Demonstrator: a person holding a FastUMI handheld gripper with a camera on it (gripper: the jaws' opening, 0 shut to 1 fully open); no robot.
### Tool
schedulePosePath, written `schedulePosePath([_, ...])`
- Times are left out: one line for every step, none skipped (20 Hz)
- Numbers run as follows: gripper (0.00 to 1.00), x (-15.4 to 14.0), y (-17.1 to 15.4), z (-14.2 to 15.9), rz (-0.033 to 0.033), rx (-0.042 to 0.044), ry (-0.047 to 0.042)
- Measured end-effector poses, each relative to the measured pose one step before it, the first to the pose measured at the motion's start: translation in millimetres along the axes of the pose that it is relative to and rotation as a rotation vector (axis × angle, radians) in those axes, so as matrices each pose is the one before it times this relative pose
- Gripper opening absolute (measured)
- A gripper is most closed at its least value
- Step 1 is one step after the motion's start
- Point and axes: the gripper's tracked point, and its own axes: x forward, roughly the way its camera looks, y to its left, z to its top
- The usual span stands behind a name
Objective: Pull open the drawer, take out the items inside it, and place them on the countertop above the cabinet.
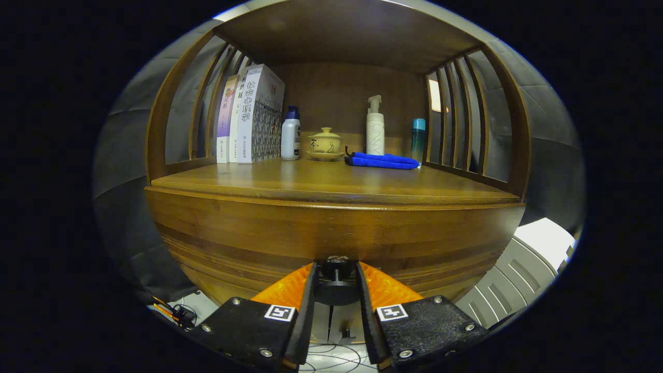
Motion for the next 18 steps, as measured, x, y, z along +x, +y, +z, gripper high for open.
schedulePosePath([0.41, 0.36, 0.72, -0.88, 0.00646, -0.01832, -0.00955])
schedulePosePath([0.38, -1.09, 0.17, 0.59, 0.00626, -0.01989, -0.00695])
schedulePosePath([0.36, 0.75, -0.09, -0.94, -0.0007, -0.00497, -0.00004])
schedulePosePath([0.34, -0.13, -0.46, -1.04, -0.00453, 0.00704, 0.00769])
schedulePosePath([0.34, -1.01, -0.45, -0.79, -0.00358, 0.00655, 0.00761])
schedulePosePath([0.34, -2.16, -0.63, -0.51, -0.004, 0.00416, 0.00784])
schedulePosePath([0.34, -3.03, -0.8, -0.97, -0.00505, 0.00418, 0.00285])
schedulePosePath([0.34, -4.73, -0.75, -1.6, -0.00266, 0.0031, 0.00089])
schedulePosePath([0.34, -7.64, -0.47, -0.85, -0.00091, 0.00517, -0.00396])
schedulePosePath([0.34, -5.71, -0.82, -1.44, 0.00241, 0.00568, -0.0011])
schedulePosePath([0.34, -6.63, 0.27, -1.51, 0.00169, 0.00529, -0.00386])
schedulePosePath([0.34, -5.97, 0.16, -1.31, 0.00038, 0.00272, -0.00091])
schedulePosePath([0.34, -6.56, -0.43, -1.15, -0.0005, 0.00011, -0.00037])
schedulePosePath([0.34, -7.03, -0.27, -0.57, -0.00122, -0.00051, 0.00034])
schedulePosePath([0.34, -6.79, -0.26, -1.99, -0.00103, -0.00109, 0.00082])
schedulePosePath([0.34, -7.32, 0.31, -1.45, 0.00015, -0.00124, -0.00036])
schedulePosePath([0.34, -6.75, -0.14, -0.88, 0.00024, -0.00222, -0.00252])
schedulePosePath([0.34, -6.85, 0.07, -0.66, 0.00138, -0.00465, -0.00165])
